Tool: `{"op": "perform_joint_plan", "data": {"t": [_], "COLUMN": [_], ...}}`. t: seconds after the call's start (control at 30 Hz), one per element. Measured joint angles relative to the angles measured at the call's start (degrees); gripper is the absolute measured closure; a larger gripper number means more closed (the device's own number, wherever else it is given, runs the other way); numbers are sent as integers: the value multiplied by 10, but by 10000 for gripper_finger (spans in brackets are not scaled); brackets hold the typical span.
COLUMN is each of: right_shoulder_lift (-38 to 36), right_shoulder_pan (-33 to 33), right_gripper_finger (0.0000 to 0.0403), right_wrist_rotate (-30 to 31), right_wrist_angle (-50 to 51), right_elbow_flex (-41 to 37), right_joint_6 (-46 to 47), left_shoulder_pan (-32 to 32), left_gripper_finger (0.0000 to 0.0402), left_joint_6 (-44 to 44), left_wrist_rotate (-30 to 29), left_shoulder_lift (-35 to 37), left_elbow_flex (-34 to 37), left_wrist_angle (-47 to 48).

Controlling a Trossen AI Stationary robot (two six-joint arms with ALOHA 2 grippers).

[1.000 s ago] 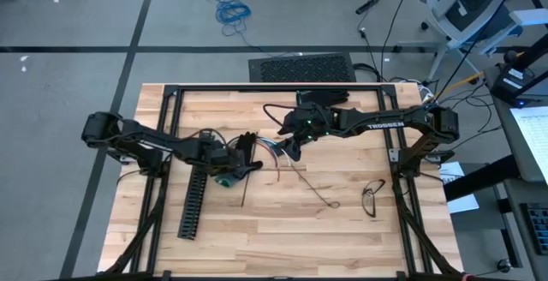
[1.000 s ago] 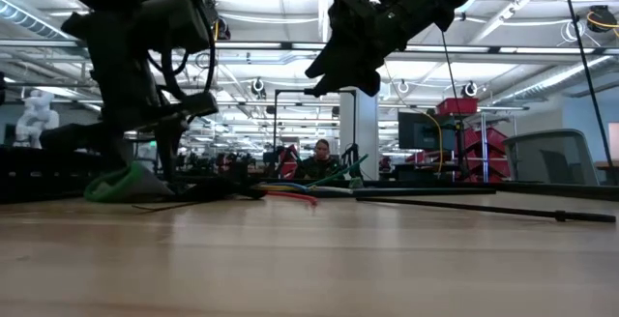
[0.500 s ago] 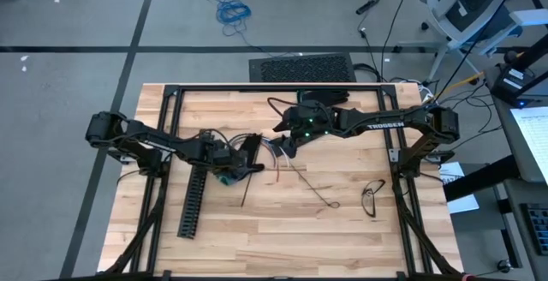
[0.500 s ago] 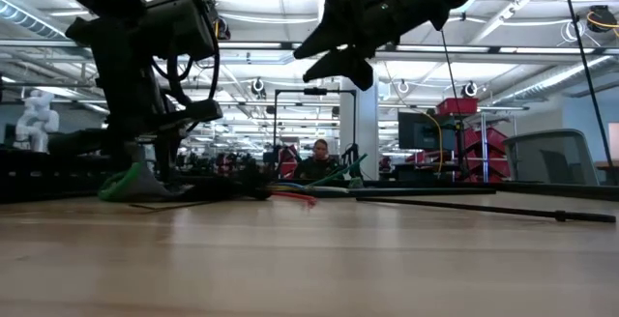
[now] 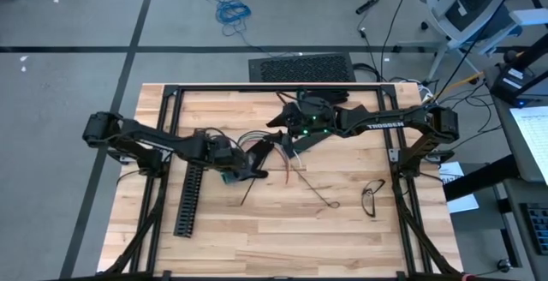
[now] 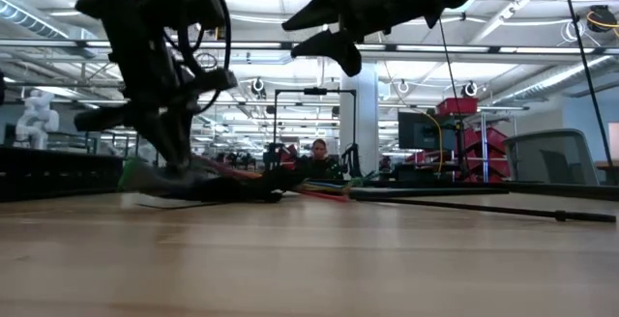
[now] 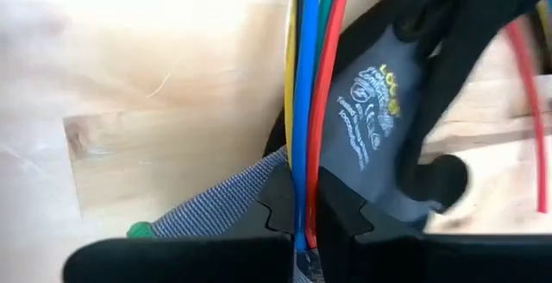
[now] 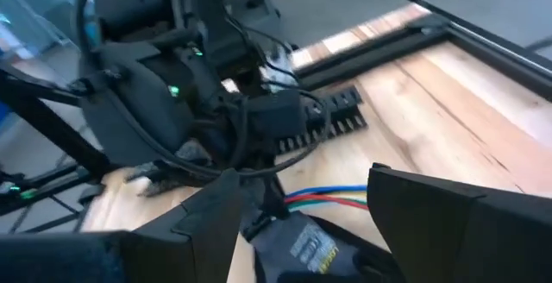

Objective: Ziptie cables
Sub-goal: Wrap the cable wires with the black zip tie

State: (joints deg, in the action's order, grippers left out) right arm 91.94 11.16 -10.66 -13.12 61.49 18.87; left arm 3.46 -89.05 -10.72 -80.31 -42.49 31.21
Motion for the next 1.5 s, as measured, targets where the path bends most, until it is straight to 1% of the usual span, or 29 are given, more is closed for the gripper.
{"op": "perform_joint_plan", "data": {"t": [0.07,0.17,0.27,0.3,0.37,0.43,0.5,0.6,0.67,0.77,0.83,0.9,0.97,1.0,1.07,1.13,1.17,1.23,1.3,1.37,1.4,1.5], "right_shoulder_lift": [0,0,0,0,0,0,0,0,0,0,0,0,-1,-4,-10,-20,-24,-35,-49,-64,-70,-83], "right_shoulder_pan": [0,0,-4,-4,-7,-8,-9,-11,-13,-15,-16,-16,-15,-15,-14,-11,-10,-7,-6,-12,-17,-36], "right_gripper_finger": [168,167,168,168,168,168,167,168,167,168,167,167,167,167,167,167,167,167,167,167,167,167], "right_wrist_rotate": [-6,-31,-33,-33,-32,-33,-33,-32,-32,-32,-32,-32,-32,-32,-32,-32,-32,-28,-28,-28,-27,-15], "right_wrist_angle": [-10,-33,-47,-51,-59,-59,-57,-59,-56,-57,-57,-57,-58,-56,-51,-14,11,84,163,245,286,382], "right_elbow_flex": [0,0,0,0,0,0,0,0,0,0,0,0,0,0,0,0,0,0,0,0,0,0], "right_joint_6": [0,0,0,1,12,23,29,30,34,40,40,40,31,22,1,-17,-24,-43,-65,-82,-86,-78], "left_shoulder_pan": [0,0,0,-1,-5,-9,-8,-9,-9,-11,-12,-12,-10,-8,-6,-6,-6,-6,-6,-6,-6,-14], "left_gripper_finger": [381,382,382,381,369,355,348,353,360,367,371,382,393,395,395,397,397,398,398,399,399,399], "left_joint_6": [0,0,23,28,24,-8,-32,-32,-28,24,28,54,139,189,270,299,306,316,327,341,352,390], "left_wrist_rotate": [-1,-1,0,3,3,-20,-68,-122,-128,-123,-127,-134,-134,-122,-62,-5,14,39,43,30,12,-66], "left_shoulder_lift": [18,50,81,91,108,120,133,153,159,168,168,167,168,168,168,168,168,168,170,177,180,193], "left_elbow_flex": [-4,-11,-11,-11,-11,-11,-11,-11,-11,-11,-11,-11,-11,-11,-12,-12,-12,-12,-12,-12,-12,-12], "left_wrist_angle": [19,15,24,34,86,117,118,96,86,59,49,2,-71,-112,-158,-158,-149,-134,-128,-124,-126,-125]}}
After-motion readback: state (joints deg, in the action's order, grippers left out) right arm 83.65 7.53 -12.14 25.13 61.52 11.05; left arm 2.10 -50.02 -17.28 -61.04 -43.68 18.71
